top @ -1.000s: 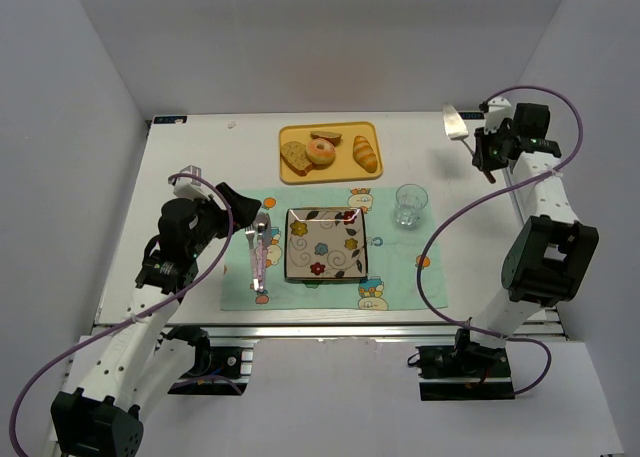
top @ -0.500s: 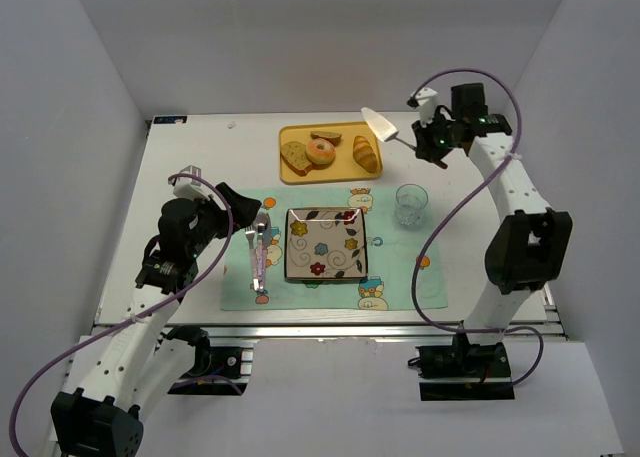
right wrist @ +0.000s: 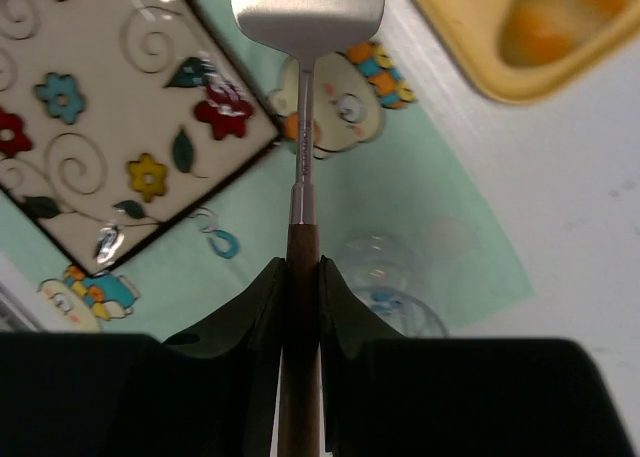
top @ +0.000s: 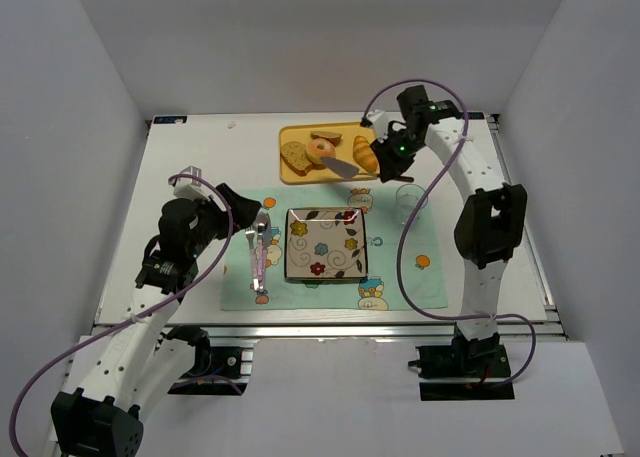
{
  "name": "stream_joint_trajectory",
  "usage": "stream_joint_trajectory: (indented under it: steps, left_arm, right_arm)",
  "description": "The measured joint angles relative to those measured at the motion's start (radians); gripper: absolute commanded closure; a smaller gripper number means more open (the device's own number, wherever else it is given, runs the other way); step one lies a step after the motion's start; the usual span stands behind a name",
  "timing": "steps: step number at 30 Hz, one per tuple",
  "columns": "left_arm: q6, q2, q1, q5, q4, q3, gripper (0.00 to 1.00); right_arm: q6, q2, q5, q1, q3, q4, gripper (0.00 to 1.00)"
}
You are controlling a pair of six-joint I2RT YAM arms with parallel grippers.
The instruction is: Place the bread
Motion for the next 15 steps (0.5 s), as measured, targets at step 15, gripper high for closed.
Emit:
stream_joint_trajectory:
  steps: [15]
  left_arm:
    - [0.000,-0.009,0.000,-0.007,-0.026,0.000,0.02]
  right_arm:
    - [0.100,0.061,-0.079,0.066,-0.050,-0.051,1.00]
